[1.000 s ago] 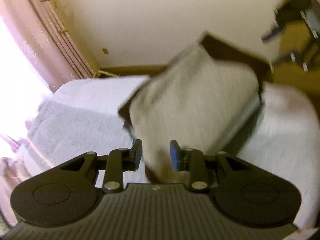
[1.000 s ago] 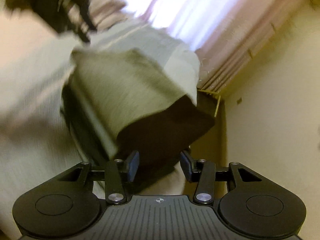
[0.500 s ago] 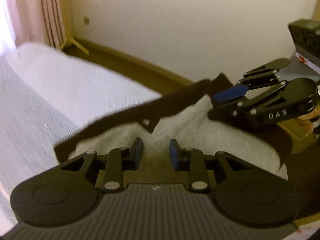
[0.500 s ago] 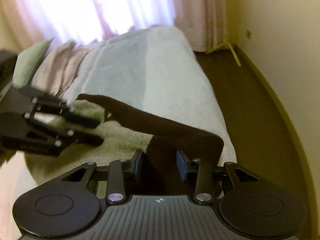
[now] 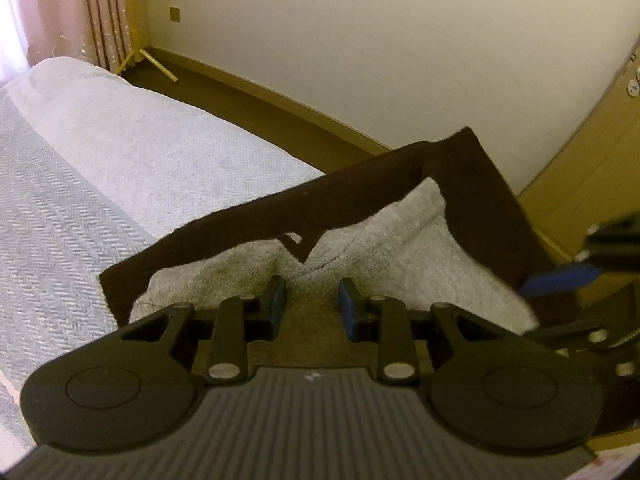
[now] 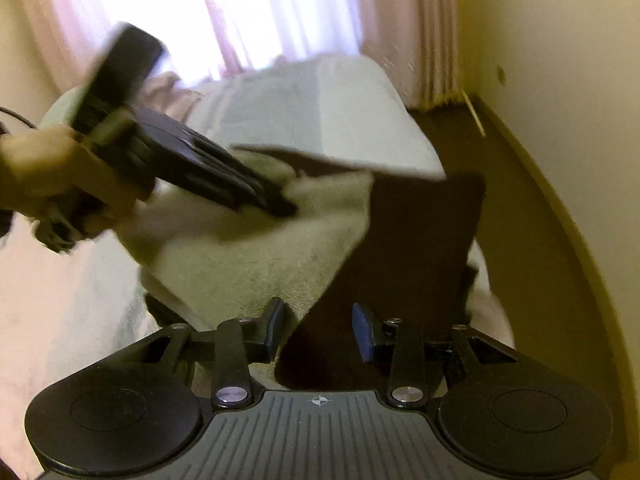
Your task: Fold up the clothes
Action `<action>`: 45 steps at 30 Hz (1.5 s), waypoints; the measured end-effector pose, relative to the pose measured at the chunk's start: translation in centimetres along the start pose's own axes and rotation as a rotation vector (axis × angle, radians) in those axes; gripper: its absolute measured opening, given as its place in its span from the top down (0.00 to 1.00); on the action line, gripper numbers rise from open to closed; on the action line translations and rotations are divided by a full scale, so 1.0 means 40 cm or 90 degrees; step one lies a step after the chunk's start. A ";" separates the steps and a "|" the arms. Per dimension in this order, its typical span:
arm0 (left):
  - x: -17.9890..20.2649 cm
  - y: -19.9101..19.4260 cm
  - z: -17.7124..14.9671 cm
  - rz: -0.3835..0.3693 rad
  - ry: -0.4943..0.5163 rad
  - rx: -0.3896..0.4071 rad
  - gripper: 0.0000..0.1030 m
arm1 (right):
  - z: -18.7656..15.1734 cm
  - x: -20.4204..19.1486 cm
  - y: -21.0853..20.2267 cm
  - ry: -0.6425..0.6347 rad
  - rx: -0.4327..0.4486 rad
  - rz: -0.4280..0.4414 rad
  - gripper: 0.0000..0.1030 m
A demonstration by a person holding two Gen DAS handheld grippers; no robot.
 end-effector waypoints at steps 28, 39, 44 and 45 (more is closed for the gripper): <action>-0.050 -0.313 -0.296 0.064 -0.211 0.045 0.76 | -0.007 -0.056 -0.110 0.053 0.030 -0.104 0.48; 0.048 -0.483 -0.447 0.159 -0.337 0.065 0.12 | -0.140 -0.133 -0.227 0.219 0.042 -0.125 0.25; 0.087 -0.528 -0.473 0.203 -0.327 0.070 0.01 | -0.128 -0.188 -0.266 0.171 0.041 -0.155 0.24; 0.093 -0.534 -0.475 0.214 -0.317 0.068 0.01 | -0.131 -0.204 -0.273 0.160 0.039 -0.169 0.24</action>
Point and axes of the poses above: each gripper's, at about its wrist camera, not at the fingertips, and y roughly the way its jaws point, x to its right, z to its top, the point moved 3 cm from there along y, roughly the way its jaws point, and after that the axes turned 9 degrees about z, right-handed, at the moved point
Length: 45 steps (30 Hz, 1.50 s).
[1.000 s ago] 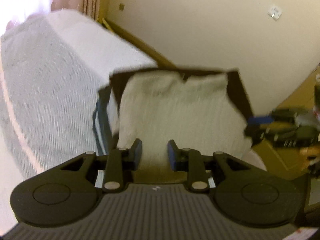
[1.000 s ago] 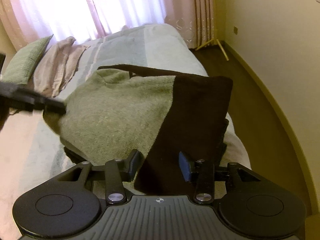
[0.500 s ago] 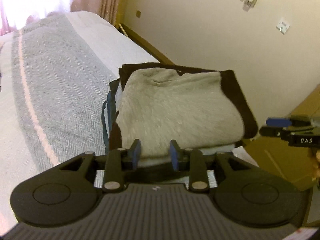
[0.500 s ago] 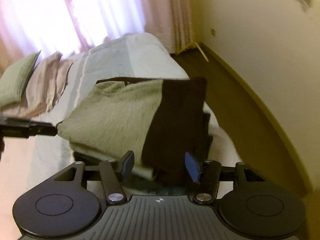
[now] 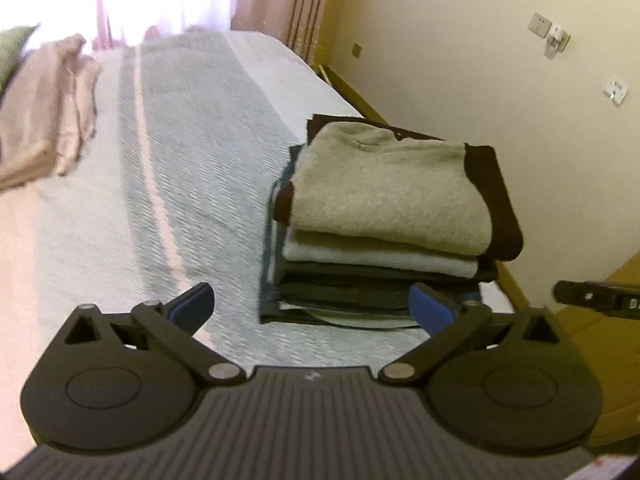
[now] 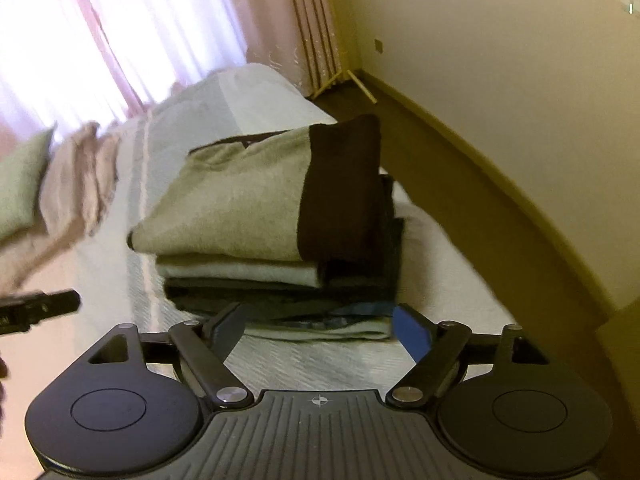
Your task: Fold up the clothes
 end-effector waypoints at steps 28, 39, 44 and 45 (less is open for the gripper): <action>-0.094 -0.286 -0.153 -0.023 0.075 0.021 0.01 | -0.254 -0.300 -0.238 0.005 0.049 -0.060 0.23; -0.081 -0.323 -0.213 -0.014 0.085 0.019 0.01 | -0.285 -0.330 -0.224 -0.028 0.031 -0.048 0.23; -0.058 -0.322 -0.212 -0.009 0.079 0.017 0.01 | -0.271 -0.318 -0.221 -0.048 0.024 -0.040 0.23; -0.050 -0.321 -0.212 -0.008 0.079 0.017 0.01 | -0.269 -0.313 -0.221 -0.050 0.023 -0.039 0.23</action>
Point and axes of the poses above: each gripper's, at about its wrist camera, not at the fingertips, and y roughly the way its jaws point, x to its right, z to its top, the point moved 3 cm from there along y, roughly the way its jaws point, and after that the axes turned 9 degrees about z, right-handed, at the moved point
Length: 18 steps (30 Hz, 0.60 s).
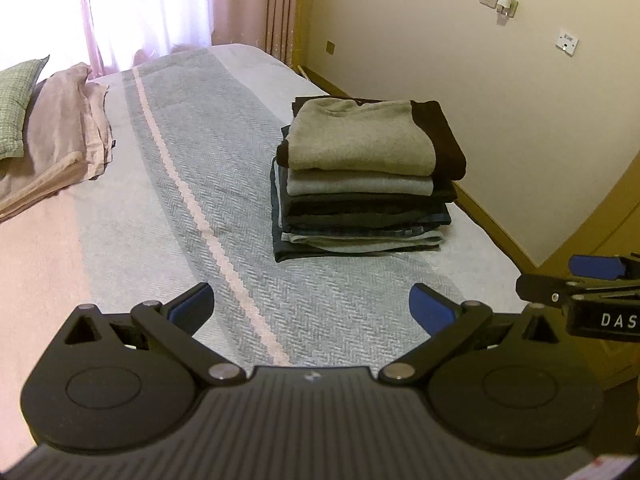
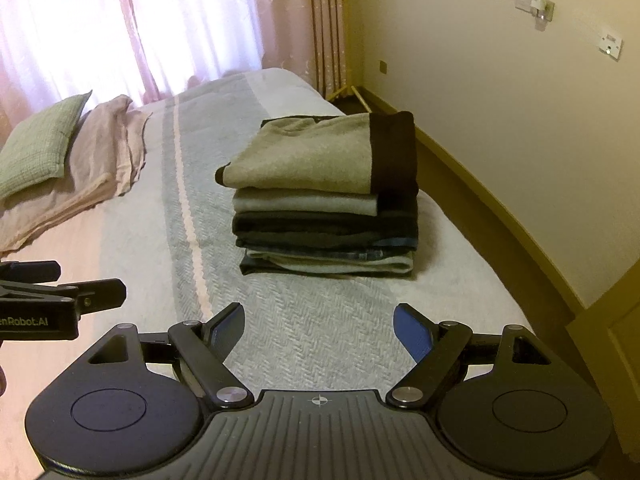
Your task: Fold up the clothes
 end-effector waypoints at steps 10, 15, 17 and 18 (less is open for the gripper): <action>0.029 0.017 0.007 0.015 0.003 -0.006 0.01 | 0.007 0.054 0.008 0.016 -0.001 0.000 0.23; 0.040 0.021 0.010 0.015 0.001 -0.010 0.01 | 0.009 0.071 0.003 0.019 0.004 0.001 0.23; 0.046 0.020 0.011 0.016 0.003 -0.009 0.01 | 0.013 0.075 0.003 0.018 0.004 0.002 0.23; 0.047 0.020 0.011 0.017 0.003 -0.010 0.01 | 0.014 0.076 0.003 0.017 0.005 0.002 0.23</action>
Point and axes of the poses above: each gripper's, at about its wrist camera, not at the fingertips, and y roughly the way its jaws point, x to its right, z to its top, the point moved 3 cm from there along y, roughly the way its jaws point, and after that the axes turned 9 degrees about z, right-handed, at the moved point
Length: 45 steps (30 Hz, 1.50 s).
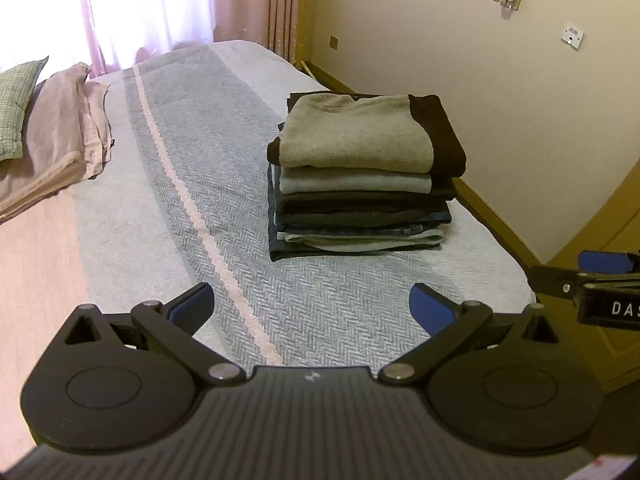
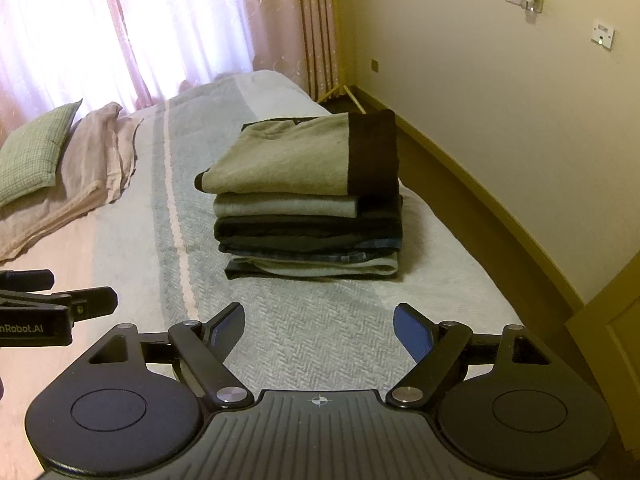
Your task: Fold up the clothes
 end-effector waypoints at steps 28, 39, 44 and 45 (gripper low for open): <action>0.017 0.011 0.007 0.005 -0.006 -0.002 0.01 | 0.015 0.015 0.011 -0.009 -0.007 0.006 0.23; 0.037 0.025 0.020 0.012 -0.004 -0.006 0.01 | 0.033 0.042 0.021 -0.013 -0.008 0.013 0.23; 0.049 0.032 0.026 0.018 -0.004 -0.007 0.01 | 0.042 0.055 0.030 -0.017 -0.011 0.019 0.23; 0.051 0.033 0.028 0.019 -0.005 -0.007 0.01 | 0.043 0.058 0.031 -0.017 -0.011 0.020 0.23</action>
Point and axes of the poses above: each gripper's, at about its wrist camera, not at the fingertips, and y roughly the way its jaws point, x to its right, z to its top, the point moved 3 cm from there along y, roughly the way its jaws point, and after that the axes turned 9 degrees about z, right-handed, at the moved point
